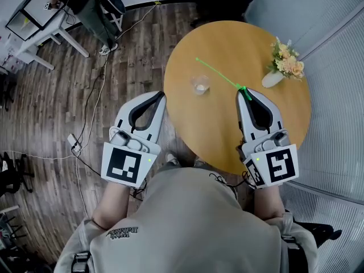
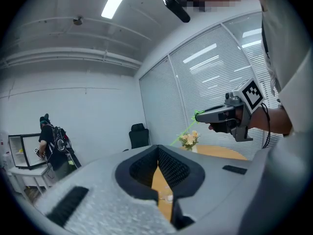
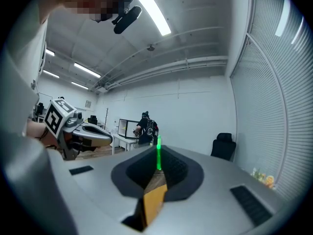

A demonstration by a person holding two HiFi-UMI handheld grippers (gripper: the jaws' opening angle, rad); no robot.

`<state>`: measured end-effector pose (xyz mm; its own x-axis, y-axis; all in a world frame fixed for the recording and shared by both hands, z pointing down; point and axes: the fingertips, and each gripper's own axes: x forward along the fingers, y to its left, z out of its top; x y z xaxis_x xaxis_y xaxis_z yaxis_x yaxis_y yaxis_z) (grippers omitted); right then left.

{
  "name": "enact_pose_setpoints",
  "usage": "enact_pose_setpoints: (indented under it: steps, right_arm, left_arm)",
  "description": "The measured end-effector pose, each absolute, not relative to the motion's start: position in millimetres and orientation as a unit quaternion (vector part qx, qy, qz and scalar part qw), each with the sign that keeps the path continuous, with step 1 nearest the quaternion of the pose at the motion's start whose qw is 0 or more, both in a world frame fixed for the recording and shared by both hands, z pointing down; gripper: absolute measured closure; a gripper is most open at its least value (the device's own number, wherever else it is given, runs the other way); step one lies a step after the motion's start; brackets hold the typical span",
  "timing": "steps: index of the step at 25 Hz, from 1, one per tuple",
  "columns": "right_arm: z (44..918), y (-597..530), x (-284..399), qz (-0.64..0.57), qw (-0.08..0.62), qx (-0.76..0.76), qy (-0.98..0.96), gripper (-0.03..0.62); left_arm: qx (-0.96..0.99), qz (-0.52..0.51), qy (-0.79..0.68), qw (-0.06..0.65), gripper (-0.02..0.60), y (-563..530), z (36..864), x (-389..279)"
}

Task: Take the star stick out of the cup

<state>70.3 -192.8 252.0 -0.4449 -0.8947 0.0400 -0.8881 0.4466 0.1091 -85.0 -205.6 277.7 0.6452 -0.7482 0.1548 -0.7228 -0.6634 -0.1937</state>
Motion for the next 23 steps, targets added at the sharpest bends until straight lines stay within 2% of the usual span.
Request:
enact_pose_setpoints:
  steps: [23]
  right_arm:
    - [257.0, -187.6, 46.3, -0.033, 0.059, 0.507, -0.859, 0.556]
  left_arm:
    - [-0.910, -0.114, 0.395, 0.046, 0.558, -195.3, 279.6, -90.6]
